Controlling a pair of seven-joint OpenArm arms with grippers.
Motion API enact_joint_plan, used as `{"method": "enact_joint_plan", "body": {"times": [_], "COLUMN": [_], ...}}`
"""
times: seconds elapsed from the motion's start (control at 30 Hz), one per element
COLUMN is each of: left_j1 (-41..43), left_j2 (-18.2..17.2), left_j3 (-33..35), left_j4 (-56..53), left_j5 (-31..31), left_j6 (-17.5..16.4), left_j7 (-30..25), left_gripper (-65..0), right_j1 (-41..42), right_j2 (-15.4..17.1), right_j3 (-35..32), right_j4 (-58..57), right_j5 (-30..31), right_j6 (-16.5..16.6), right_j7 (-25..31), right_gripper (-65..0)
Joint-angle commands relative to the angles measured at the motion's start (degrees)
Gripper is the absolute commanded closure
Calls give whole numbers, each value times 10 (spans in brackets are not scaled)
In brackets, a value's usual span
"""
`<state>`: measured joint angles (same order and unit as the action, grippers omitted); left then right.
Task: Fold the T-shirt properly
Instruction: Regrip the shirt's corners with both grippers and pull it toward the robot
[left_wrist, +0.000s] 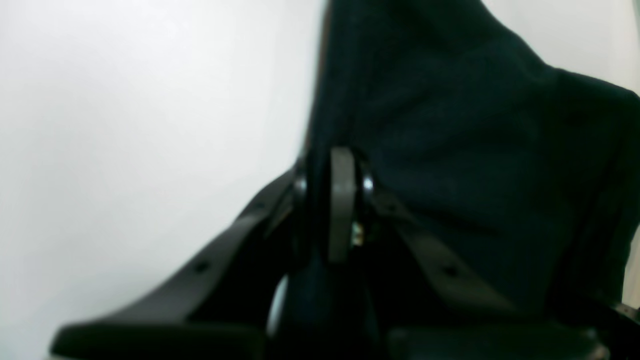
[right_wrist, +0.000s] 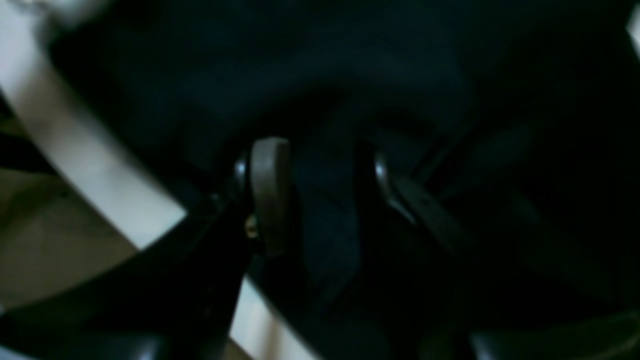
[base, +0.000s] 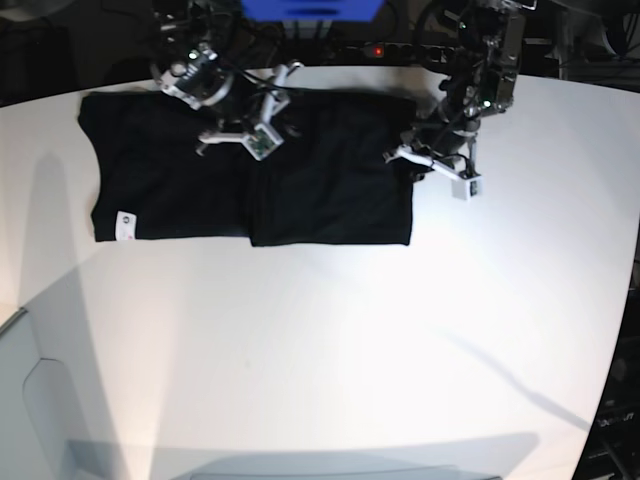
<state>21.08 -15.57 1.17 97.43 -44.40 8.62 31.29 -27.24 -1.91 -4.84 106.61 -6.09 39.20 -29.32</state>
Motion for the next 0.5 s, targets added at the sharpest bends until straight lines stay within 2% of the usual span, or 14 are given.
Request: {"method": "enact_joint_plan", "body": {"times": [0.0, 0.27, 0.47], "left_j1": [-1, -13, -13], "left_j2": [-6, -13, -13], "left_j3": [-3, -3, -3], "left_j4": [5, 6, 9], "left_j5": [1, 1, 1], "left_j6": [1, 1, 1], "left_j7": [-4, -4, -4], "left_gripper": [0, 0, 0], "right_j1": [0, -6, 30], "right_j2": [-4, -23, -28], "right_j3": [11, 174, 299], "right_j4": [15, 60, 57], "right_j5": [13, 13, 13], "right_j6": [8, 8, 8], "right_j7": [16, 13, 11], "right_gripper": [-225, -225, -242]}}
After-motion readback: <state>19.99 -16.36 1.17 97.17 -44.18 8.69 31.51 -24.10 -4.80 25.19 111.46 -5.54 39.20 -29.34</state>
